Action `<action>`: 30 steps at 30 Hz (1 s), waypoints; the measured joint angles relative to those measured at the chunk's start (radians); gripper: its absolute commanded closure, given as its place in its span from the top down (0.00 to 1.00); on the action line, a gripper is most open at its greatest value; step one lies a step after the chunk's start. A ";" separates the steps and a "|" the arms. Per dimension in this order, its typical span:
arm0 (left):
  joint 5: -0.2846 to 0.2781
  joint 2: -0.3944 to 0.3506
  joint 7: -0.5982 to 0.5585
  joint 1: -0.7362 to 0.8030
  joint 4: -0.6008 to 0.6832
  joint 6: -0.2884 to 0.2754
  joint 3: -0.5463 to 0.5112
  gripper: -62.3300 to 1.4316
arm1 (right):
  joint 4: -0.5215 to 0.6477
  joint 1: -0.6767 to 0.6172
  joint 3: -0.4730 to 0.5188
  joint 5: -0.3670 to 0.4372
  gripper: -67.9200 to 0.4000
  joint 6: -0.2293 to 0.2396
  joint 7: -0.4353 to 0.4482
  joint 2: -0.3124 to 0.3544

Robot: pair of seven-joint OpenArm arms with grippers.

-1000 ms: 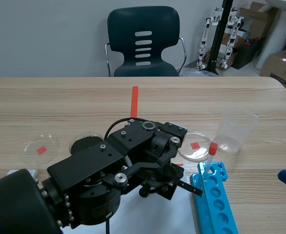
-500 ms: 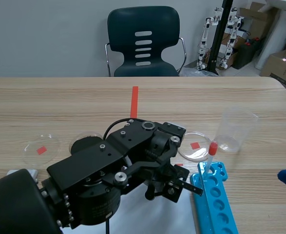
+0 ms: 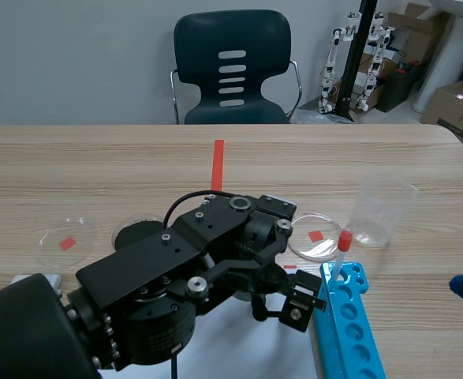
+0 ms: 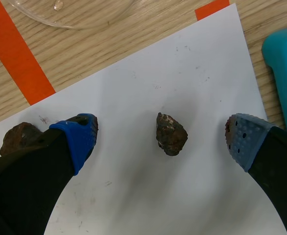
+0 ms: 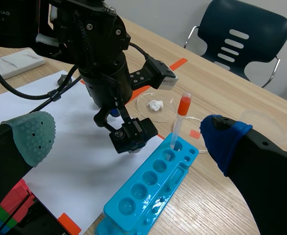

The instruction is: Put the right mineral back

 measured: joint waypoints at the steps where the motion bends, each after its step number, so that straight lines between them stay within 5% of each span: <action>1: 0.000 0.000 0.000 0.000 0.000 0.000 0.000 0.88 | 0.000 0.000 0.000 0.000 0.92 0.000 0.000 0.000; 10: 0.000 -0.002 0.000 0.001 0.007 0.000 0.000 0.88 | 0.000 0.000 0.000 0.000 0.92 0.000 0.000 0.000; 21: -0.003 -0.105 -0.006 0.074 0.243 0.000 0.000 0.88 | 0.000 0.000 0.000 0.000 0.92 0.000 0.000 0.000; 30: -0.003 -0.106 -0.004 0.078 0.259 0.000 0.000 0.88 | 0.000 0.000 0.000 0.000 0.92 0.000 0.000 0.000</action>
